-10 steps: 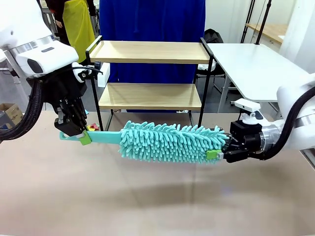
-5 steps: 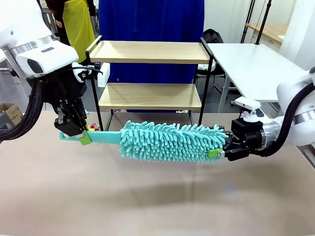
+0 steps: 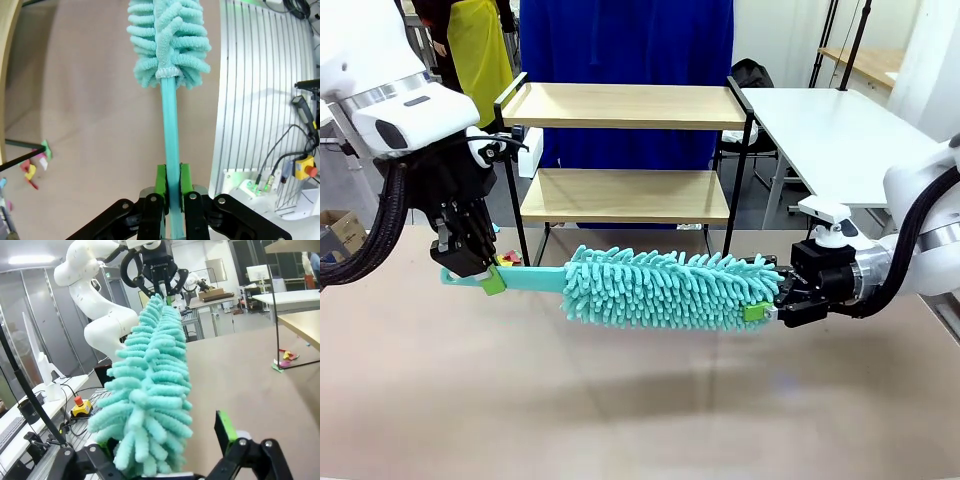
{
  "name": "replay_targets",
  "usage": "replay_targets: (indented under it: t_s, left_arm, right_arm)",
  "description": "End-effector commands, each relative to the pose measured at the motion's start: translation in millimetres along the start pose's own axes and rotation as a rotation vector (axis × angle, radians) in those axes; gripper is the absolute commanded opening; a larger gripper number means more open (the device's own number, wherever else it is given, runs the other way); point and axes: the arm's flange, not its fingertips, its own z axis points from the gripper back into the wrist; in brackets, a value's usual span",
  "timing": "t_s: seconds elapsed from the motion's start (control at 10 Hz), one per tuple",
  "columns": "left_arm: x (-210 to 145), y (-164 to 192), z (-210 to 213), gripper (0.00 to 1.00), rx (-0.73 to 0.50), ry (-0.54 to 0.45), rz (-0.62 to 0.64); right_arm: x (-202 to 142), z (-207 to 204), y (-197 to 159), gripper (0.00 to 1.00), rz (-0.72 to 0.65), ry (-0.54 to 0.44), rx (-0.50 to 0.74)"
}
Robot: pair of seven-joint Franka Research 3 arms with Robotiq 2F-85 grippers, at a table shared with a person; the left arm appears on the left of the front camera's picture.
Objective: Clean the shelf.
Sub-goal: Hand the Duster back to the human.
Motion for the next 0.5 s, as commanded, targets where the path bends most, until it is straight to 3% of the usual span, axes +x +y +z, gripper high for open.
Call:
replay_targets:
  t_s: [0.0, 0.2, 0.3, 0.4]
  left_arm:
    - [-0.7, -0.2, 1.6, 0.13, -0.001, -0.007, -0.001]
    - [-0.7, -0.2, 1.6, 0.13, -0.001, -0.007, -0.001]
    - [-0.7, -0.2, 1.6, 0.13, -0.001, -0.007, -0.001]
    - [-0.7, -0.2, 1.6, 0.13, -0.001, -0.007, -0.001]
  right_arm:
    - [5.4, -14.5, 1.8, 1.00, -0.038, -0.035, -0.028]
    - [7.4, -19.1, 2.8, 1.00, -0.021, -0.058, -0.031]
    - [7.7, -19.0, 2.8, 0.42, -0.024, -0.064, -0.039]
    - [7.0, -18.6, 1.8, 0.40, -0.029, -0.066, -0.041]
